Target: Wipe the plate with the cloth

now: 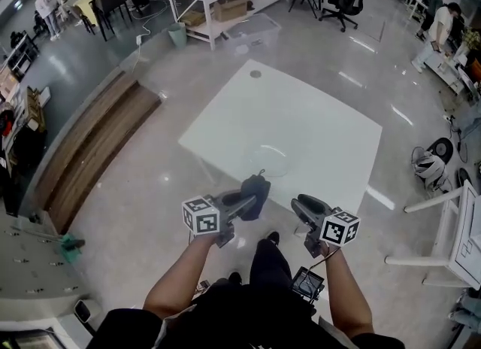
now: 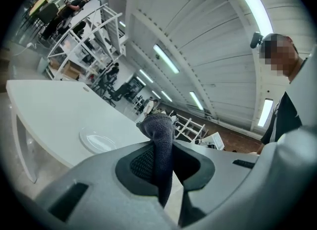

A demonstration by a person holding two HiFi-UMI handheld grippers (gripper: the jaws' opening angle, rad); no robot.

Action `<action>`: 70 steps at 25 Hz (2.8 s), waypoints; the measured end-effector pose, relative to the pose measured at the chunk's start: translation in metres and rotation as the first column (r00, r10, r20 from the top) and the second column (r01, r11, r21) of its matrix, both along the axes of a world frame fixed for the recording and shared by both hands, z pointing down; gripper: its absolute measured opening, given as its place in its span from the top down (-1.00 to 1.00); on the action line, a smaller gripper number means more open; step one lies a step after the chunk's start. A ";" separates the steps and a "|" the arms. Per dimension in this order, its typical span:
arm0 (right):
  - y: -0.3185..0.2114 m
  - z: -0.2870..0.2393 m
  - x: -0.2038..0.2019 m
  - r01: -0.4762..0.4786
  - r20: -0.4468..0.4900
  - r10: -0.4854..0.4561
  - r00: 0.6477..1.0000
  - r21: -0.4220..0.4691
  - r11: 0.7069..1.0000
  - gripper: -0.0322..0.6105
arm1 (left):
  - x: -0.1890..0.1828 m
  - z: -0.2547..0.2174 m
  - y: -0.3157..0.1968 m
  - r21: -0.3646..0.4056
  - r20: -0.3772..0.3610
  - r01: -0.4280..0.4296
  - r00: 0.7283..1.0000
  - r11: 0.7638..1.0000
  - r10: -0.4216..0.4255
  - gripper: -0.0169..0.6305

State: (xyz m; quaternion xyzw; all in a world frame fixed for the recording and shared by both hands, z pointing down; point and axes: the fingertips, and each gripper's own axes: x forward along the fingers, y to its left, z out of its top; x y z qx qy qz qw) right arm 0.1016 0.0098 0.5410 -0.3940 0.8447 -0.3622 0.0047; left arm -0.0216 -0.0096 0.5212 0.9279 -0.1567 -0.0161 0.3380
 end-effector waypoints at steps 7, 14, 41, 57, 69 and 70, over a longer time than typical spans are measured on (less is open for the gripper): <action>-0.096 0.059 0.056 -0.003 0.017 0.006 1.000 -0.149 0.989 0.50 | 0.061 0.049 -0.086 -0.096 0.097 0.028 0.995 0.995 -0.019 0.79; -0.146 0.117 0.053 -0.009 0.030 0.019 0.999 -0.300 0.954 0.50 | 0.086 0.090 -0.140 -0.188 0.162 0.021 0.987 0.982 0.010 0.79; -0.190 0.177 0.038 -0.013 0.023 0.033 0.999 -0.586 0.810 0.79 | 0.114 0.174 -0.192 -0.227 0.637 -0.030 0.751 0.973 0.172 0.79; -0.191 0.176 0.031 -0.026 0.026 0.051 0.998 -0.585 0.811 0.80 | 0.044 0.173 -0.208 -0.034 0.701 0.088 0.712 0.996 -0.038 0.79; -0.187 0.175 0.032 -0.043 0.027 0.071 0.997 -0.578 0.815 0.81 | 0.008 0.141 -0.209 0.083 0.712 0.132 0.685 0.988 -0.151 0.79; -0.187 0.175 0.031 -0.044 0.027 0.073 0.997 -0.577 0.816 0.81 | 0.013 0.137 -0.207 0.084 0.700 0.129 0.698 0.988 -0.151 0.79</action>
